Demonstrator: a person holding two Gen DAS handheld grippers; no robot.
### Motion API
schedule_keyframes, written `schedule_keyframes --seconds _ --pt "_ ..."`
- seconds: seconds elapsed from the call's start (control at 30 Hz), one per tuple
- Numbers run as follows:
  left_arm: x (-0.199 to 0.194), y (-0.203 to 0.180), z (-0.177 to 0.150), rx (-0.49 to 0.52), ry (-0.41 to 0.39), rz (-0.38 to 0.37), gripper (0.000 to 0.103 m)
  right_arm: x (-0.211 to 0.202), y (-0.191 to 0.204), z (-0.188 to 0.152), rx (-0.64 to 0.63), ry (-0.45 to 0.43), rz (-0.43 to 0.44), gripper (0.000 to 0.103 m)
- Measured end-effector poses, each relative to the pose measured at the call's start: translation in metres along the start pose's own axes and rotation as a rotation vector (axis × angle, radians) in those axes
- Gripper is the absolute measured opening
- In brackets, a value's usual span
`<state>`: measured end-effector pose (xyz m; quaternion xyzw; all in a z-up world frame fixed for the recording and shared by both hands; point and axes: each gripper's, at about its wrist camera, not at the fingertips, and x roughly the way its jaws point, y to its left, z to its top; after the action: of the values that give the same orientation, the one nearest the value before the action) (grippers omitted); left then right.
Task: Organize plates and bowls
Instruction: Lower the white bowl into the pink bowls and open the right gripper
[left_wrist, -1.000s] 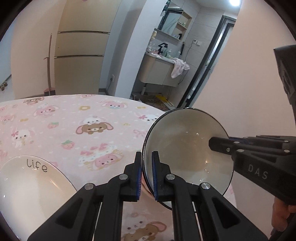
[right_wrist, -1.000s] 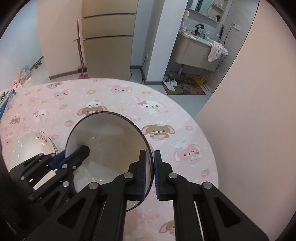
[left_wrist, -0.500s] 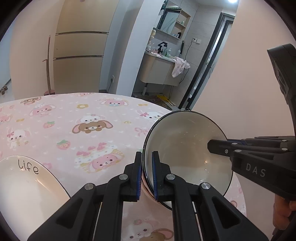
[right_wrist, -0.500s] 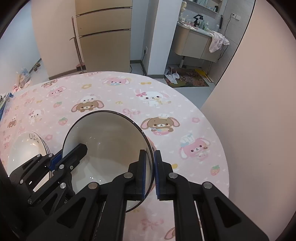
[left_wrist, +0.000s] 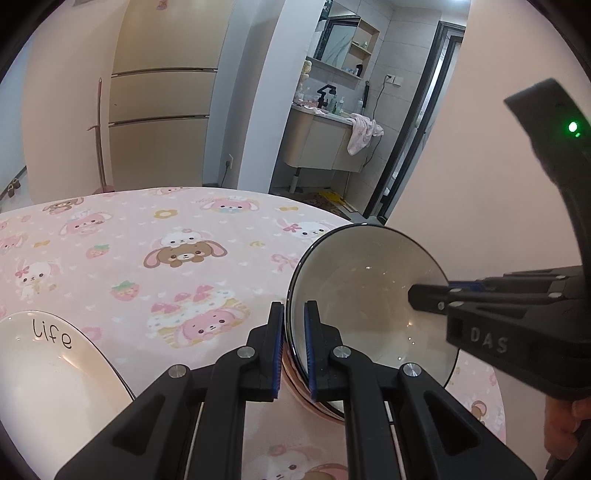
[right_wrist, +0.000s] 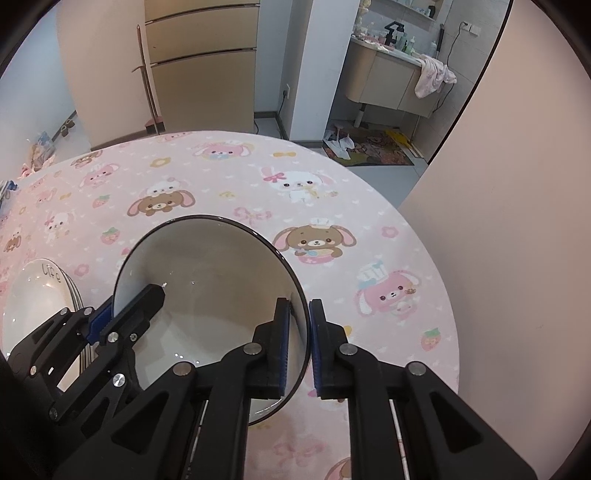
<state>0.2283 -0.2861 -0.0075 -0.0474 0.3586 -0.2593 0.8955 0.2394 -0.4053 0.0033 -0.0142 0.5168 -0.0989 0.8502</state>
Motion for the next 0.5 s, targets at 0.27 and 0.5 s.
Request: schedule_keyframes --seconds 0.27,0.5 --pt "0.001 -0.007 -0.001 0.043 -0.012 0.033 0.01 0.011 0.0 -0.005 -0.011 0.025 -0.015 0.014" --pt "0.0 -0.013 -0.005 0.081 -0.045 0.082 0.01 0.012 0.005 -0.008 -0.06 0.035 -0.048 0.016"
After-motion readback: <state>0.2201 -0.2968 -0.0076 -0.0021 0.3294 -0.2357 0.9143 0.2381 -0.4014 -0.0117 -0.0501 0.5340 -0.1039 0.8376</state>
